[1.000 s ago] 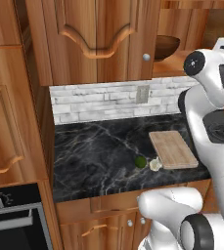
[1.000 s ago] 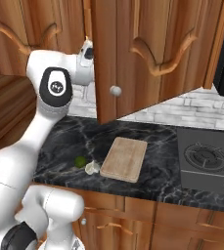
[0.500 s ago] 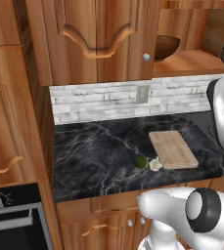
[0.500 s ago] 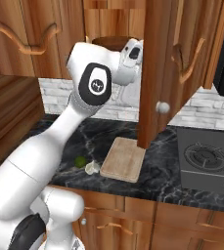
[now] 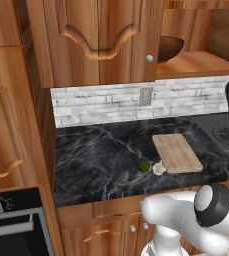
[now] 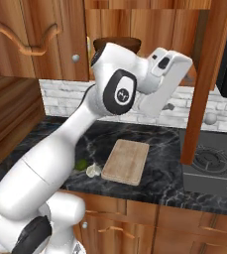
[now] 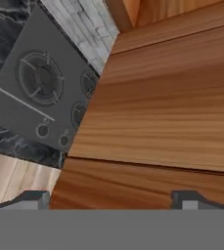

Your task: Open the cabinet. Place the bowl and condiment on the counter. Then place the lime and garlic on the cutting board.

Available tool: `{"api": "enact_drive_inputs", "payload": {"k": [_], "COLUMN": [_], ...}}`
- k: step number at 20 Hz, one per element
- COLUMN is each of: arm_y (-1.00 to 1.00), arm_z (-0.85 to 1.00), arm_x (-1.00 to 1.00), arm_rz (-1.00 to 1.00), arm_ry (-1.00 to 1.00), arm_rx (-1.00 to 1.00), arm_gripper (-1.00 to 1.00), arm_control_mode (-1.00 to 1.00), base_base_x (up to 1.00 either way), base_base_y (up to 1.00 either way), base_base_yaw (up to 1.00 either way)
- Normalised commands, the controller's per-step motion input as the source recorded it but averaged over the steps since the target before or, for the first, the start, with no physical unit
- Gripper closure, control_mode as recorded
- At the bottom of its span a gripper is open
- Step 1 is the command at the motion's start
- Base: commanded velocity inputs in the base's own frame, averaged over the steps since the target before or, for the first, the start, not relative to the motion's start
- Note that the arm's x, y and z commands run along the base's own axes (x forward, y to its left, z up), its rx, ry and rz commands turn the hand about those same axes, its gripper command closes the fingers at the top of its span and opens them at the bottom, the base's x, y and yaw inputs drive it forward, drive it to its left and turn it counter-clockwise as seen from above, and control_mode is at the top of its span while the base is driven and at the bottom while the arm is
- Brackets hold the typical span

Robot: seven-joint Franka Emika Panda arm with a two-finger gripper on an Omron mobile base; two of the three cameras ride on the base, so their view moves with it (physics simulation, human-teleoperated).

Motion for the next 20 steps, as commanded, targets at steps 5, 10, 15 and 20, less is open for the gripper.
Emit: {"api": "enact_drive_inputs", "payload": {"k": [5,10,15,20], "arm_y": [0.98,1.00,1.00,1.00], "arm_z": [-0.20,0.01,0.08,0.18], "arm_x": [-0.03,0.22,0.48,0.63], "arm_rz": [0.13,0.06,0.00,-0.02], "arm_ry": [-0.15,-0.20,-0.26,-0.37], "arm_rx": [0.40,0.51,0.47,0.34], "arm_gripper": [-1.00,-1.00,-1.00,-1.00], "arm_control_mode": [-1.00,-1.00,-1.00,-1.00], "base_base_x": [0.00,0.00,0.00,0.00], "base_base_y": [0.00,0.00,0.00,0.00], "base_base_yaw": [0.00,0.00,0.00,0.00]}}
